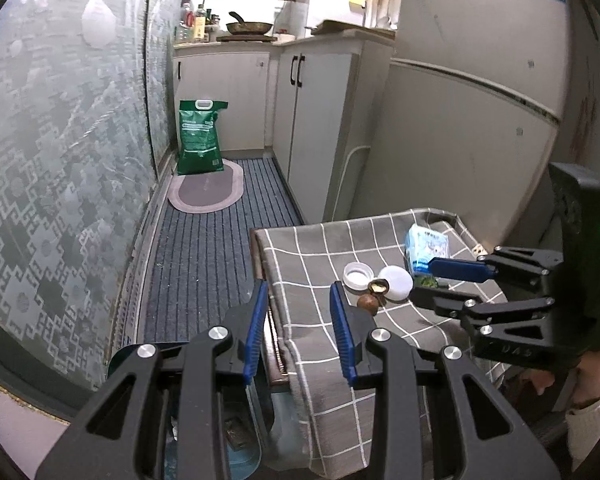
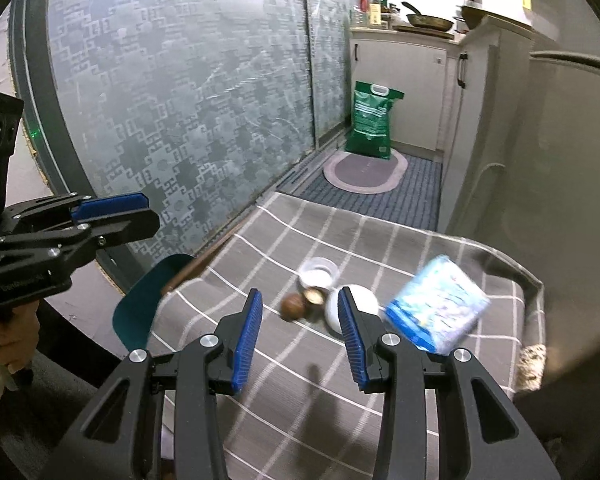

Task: Collect trash
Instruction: 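Return both grippers to the table above the remaining items, then close the right gripper on the green vegetable while the left gripper grasps the brown nut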

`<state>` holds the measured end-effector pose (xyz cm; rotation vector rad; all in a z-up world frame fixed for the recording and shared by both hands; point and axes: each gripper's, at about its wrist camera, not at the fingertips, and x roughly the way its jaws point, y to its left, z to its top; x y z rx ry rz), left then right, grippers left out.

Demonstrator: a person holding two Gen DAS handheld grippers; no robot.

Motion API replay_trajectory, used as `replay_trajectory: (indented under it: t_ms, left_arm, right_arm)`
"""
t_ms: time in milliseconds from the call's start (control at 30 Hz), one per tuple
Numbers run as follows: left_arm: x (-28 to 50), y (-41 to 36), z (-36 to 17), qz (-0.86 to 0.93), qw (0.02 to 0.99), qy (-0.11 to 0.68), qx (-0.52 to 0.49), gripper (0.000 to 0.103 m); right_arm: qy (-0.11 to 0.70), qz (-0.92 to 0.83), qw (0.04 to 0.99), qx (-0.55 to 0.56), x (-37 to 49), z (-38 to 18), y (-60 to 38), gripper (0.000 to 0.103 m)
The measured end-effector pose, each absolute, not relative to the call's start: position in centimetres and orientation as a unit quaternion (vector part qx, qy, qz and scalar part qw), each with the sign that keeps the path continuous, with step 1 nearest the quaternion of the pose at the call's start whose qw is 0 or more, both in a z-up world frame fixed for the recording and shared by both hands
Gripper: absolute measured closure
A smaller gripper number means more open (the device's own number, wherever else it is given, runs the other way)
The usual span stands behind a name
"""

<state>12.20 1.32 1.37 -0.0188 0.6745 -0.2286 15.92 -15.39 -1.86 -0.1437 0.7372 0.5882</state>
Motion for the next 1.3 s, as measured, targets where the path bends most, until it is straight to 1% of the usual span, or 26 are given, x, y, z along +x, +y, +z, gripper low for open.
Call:
replay_trajectory:
  t_ms: [367, 800, 833, 900, 967, 1300]
  left_arm:
    - [13.4, -0.6, 0.1, -0.119, 0.931, 0.344, -0.001, 0.069]
    - [14.2, -2.8, -1.5, -0.136, 0.920, 0.367, 0.018, 0.069]
    - [14.3, -3.1, -1.7, -0.140, 0.918, 0.371, 0.022, 0.069]
    - [14.3, -3.6, -2.1, -0.147, 0.914, 0.377, 0.030, 0.069]
    - [14.4, -4.2, -2.6, -0.152, 0.910, 0.383, 0.039, 0.069]
    - [15.4, -5.6, -4.3, -0.155, 0.900, 0.405, 0.054, 0.069]
  right_arm:
    - [0.369, 0.257, 0.890, -0.072, 16.2, -3.3, -18.1, 0.064]
    - [0.391, 0.252, 0.882, -0.074, 17.6, -5.7, -18.1, 0.064]
    - [0.392, 0.251, 0.882, -0.075, 17.7, -5.7, -18.1, 0.065]
    - [0.393, 0.246, 0.883, -0.079, 18.0, -5.9, -18.0, 0.073]
    - [0.390, 0.245, 0.884, -0.078, 18.1, -6.0, -18.1, 0.077]
    - [0.378, 0.267, 0.886, -0.041, 17.2, -4.4, -19.4, 0.078]
